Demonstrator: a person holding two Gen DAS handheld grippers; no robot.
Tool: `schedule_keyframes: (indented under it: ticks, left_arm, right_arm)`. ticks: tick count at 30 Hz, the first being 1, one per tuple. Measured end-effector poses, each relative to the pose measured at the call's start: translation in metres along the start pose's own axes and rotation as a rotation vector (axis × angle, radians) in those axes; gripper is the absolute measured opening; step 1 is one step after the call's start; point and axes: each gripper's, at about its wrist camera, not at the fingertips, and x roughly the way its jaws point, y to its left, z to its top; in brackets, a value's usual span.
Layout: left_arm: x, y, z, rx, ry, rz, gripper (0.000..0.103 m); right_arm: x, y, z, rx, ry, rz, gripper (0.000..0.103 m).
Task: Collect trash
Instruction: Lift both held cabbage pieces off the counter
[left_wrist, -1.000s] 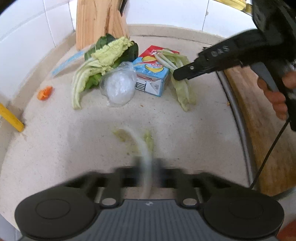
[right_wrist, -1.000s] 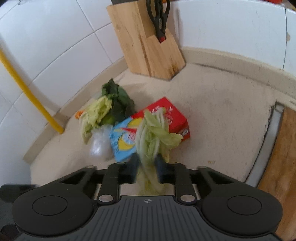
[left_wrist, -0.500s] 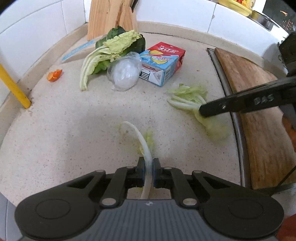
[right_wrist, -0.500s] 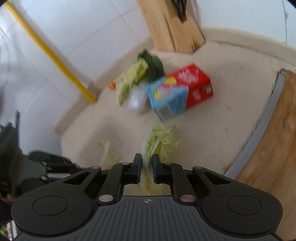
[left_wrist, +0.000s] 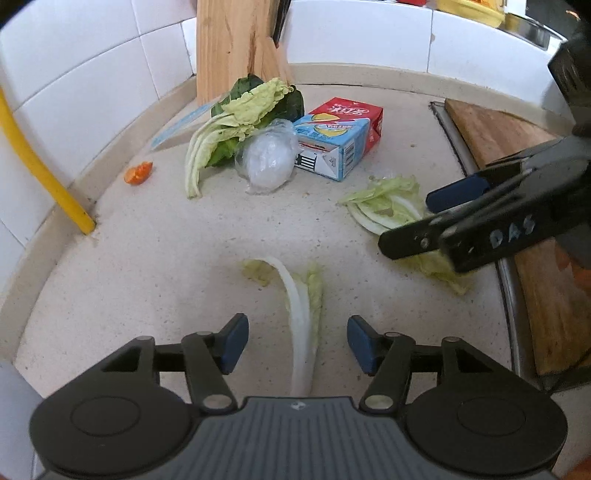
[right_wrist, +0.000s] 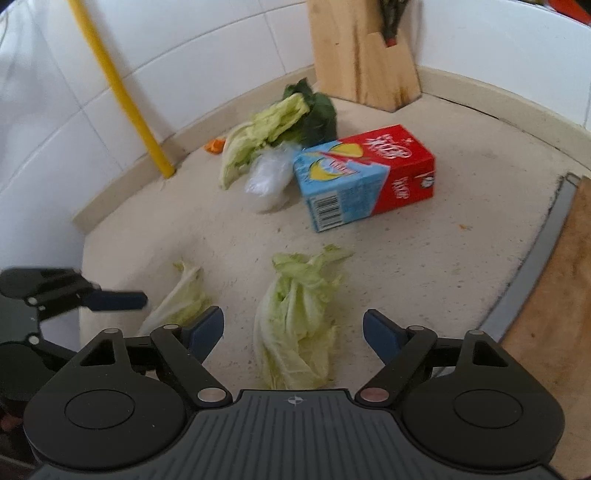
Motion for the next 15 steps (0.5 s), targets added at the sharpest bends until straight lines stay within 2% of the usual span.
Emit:
schedule_keyframes:
  ticks: [1, 4, 7, 8, 9, 12, 15]
  left_arm:
    - [0.000, 0.001, 0.000, -0.020, -0.002, 0.001, 0.050]
    - [0.000, 0.003, 0.000, -0.059, -0.008, -0.028, 0.028]
    - [-0.001, 0.000, -0.001, -0.071, -0.011, -0.047, 0.009]
    - [-0.002, -0.001, -0.002, -0.073, -0.013, -0.049, 0.005]
    - [-0.003, -0.001, -0.003, -0.075, -0.014, -0.051, 0.005]
    - [-0.008, -0.004, -0.006, -0.067, -0.014, -0.046, 0.004]
    - [-0.013, -0.005, -0.009, -0.070, -0.025, -0.035, 0.004]
  right_arm:
    - [0.001, 0.003, -0.001, -0.020, -0.007, -0.015, 0.086]
    - [0.002, 0.011, -0.003, -0.048, -0.008, -0.027, 0.083]
    - [0.001, 0.016, -0.005, -0.062, -0.014, -0.052, 0.063]
    - [0.000, 0.018, -0.005, -0.065, -0.013, -0.070, 0.048]
    - [-0.001, 0.018, -0.005, -0.058, -0.008, -0.074, 0.039]
    - [-0.006, 0.018, -0.007, -0.028, 0.001, -0.072, 0.025]
    - [-0.017, 0.020, -0.011, 0.001, -0.014, -0.067, 0.023]
